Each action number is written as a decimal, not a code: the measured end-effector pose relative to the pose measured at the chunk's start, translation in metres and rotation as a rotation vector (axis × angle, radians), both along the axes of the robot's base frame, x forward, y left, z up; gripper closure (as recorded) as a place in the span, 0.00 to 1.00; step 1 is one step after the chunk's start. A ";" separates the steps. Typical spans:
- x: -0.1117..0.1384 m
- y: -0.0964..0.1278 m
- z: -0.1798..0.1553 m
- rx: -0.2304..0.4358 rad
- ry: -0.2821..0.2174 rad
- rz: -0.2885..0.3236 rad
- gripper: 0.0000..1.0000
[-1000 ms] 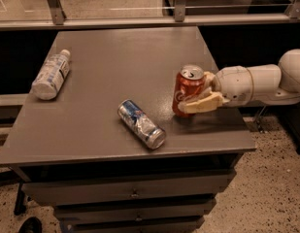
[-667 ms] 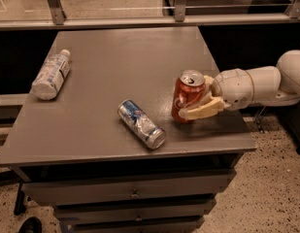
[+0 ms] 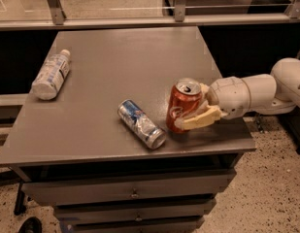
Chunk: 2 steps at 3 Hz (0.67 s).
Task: Move coke can near redbull can
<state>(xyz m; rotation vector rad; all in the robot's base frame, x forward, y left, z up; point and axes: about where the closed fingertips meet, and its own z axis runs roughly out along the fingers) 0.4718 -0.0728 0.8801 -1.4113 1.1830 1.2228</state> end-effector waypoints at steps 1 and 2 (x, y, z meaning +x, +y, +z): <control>-0.004 0.003 -0.002 -0.001 -0.002 0.011 0.59; -0.005 0.004 -0.003 -0.005 -0.014 0.018 0.35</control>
Offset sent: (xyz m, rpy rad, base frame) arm -0.0047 0.0001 -0.0045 -0.0108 -0.0265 0.0175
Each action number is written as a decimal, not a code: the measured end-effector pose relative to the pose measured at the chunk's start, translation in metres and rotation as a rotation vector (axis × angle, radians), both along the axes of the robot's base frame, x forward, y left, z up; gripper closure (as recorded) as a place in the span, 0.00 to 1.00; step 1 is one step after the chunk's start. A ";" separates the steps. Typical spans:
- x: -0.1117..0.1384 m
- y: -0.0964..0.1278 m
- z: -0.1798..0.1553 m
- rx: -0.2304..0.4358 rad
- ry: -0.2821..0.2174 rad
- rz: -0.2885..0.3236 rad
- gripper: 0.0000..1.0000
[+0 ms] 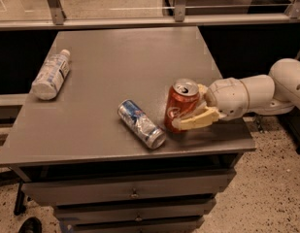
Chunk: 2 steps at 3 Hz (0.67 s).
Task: Move coke can near redbull can
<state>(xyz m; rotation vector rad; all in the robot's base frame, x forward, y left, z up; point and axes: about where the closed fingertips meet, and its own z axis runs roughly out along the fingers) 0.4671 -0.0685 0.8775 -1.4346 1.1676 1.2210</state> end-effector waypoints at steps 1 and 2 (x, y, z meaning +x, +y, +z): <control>0.000 0.000 0.000 -0.003 -0.011 0.000 0.11; 0.001 -0.001 0.001 -0.006 -0.017 -0.001 0.00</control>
Offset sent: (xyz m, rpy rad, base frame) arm 0.0030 -0.0061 0.0002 -0.0093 -0.0249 -0.0093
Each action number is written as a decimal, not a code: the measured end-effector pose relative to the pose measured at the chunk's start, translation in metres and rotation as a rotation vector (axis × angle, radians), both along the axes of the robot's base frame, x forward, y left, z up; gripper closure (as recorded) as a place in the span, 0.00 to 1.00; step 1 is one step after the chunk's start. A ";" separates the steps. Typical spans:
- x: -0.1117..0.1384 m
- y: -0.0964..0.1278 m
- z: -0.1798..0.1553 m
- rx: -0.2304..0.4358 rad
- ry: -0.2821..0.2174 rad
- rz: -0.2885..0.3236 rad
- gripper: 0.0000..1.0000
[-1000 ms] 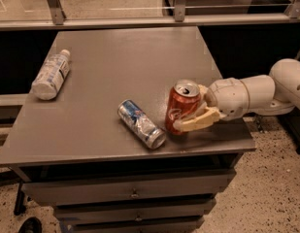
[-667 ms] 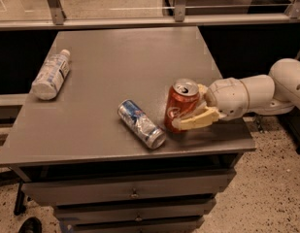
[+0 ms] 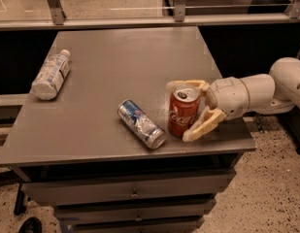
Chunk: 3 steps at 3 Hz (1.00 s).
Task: Move coke can near redbull can
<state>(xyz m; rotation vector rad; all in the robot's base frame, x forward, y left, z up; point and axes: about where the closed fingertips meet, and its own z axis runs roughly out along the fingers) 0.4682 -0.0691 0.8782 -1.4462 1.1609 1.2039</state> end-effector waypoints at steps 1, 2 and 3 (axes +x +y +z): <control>0.001 -0.001 0.000 -0.004 -0.004 -0.003 0.00; 0.020 -0.028 -0.005 -0.038 -0.018 -0.095 0.00; 0.054 -0.085 -0.006 -0.093 -0.058 -0.267 0.00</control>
Offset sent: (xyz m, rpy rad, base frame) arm 0.0498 -0.0766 -0.0134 -0.0889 -0.0384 -0.2429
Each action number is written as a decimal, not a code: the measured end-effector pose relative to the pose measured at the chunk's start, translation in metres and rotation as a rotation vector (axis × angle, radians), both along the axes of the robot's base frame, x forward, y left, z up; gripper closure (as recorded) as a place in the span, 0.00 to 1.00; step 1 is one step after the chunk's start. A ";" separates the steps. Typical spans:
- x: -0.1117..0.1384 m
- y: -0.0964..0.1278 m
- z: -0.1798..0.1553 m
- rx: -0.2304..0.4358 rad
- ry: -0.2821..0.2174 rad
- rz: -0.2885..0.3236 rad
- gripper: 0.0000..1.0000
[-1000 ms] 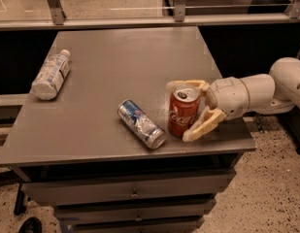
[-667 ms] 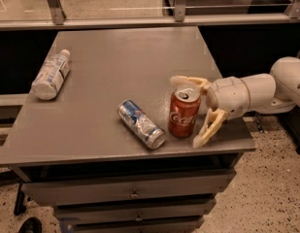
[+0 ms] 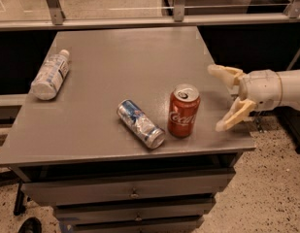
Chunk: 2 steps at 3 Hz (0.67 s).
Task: Move coke can near redbull can
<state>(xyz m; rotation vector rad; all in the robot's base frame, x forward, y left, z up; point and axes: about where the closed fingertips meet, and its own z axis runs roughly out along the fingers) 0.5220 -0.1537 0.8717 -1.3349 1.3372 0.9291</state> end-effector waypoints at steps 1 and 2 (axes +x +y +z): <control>0.036 -0.056 0.018 -0.065 -0.086 -0.148 0.00; 0.041 -0.064 0.031 -0.065 -0.113 -0.166 0.00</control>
Offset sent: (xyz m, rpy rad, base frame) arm 0.0313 -0.0484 0.0149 -0.0568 -0.0733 -0.1276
